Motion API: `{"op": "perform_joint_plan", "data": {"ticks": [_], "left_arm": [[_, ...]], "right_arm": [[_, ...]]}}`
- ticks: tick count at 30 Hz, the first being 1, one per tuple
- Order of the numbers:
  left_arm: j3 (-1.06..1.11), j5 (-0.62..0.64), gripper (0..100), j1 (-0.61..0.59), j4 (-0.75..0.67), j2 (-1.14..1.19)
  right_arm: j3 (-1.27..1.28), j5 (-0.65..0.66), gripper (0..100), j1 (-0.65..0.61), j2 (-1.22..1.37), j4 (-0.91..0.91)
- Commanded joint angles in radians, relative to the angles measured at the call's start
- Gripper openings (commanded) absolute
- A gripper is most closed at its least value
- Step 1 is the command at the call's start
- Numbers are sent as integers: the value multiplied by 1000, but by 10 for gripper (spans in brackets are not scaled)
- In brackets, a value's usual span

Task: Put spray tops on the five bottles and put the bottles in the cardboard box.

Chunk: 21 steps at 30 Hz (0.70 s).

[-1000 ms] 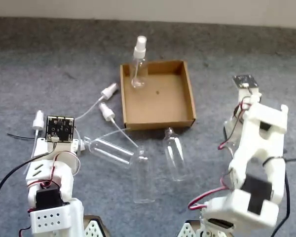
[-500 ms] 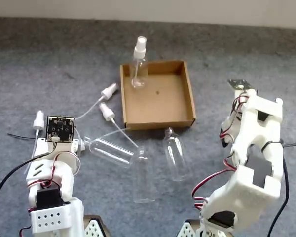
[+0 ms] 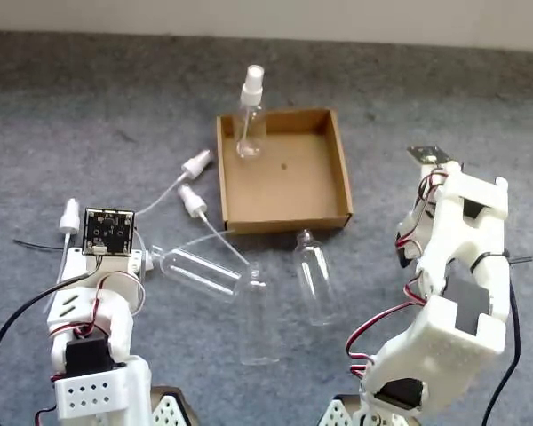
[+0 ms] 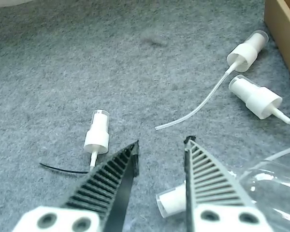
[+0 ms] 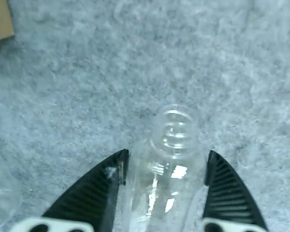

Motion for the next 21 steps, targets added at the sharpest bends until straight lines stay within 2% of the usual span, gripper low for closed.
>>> {"op": "perform_joint_plan", "data": {"ticks": [1, 5, 10, 15, 19, 21], "left_arm": [[-5, -5, 151, 18, 2, -15], [-16, -6, 151, 10, 8, -7], [-107, -6, 151, -4, 120, -5], [-177, -5, 152, -56, 130, 21], [-298, -14, 154, -54, 152, 211], [-412, -69, 154, -54, 170, 372]], "right_arm": [[-53, 14, 87, -5, -16, 2], [-64, 12, 1, 8, -28, 31], [-159, 9, 5, -30, -208, 79], [-122, -38, 5, -148, -483, 130], [45, -61, 5, -225, -674, 93], [137, -61, 5, -257, -766, 58]]}}
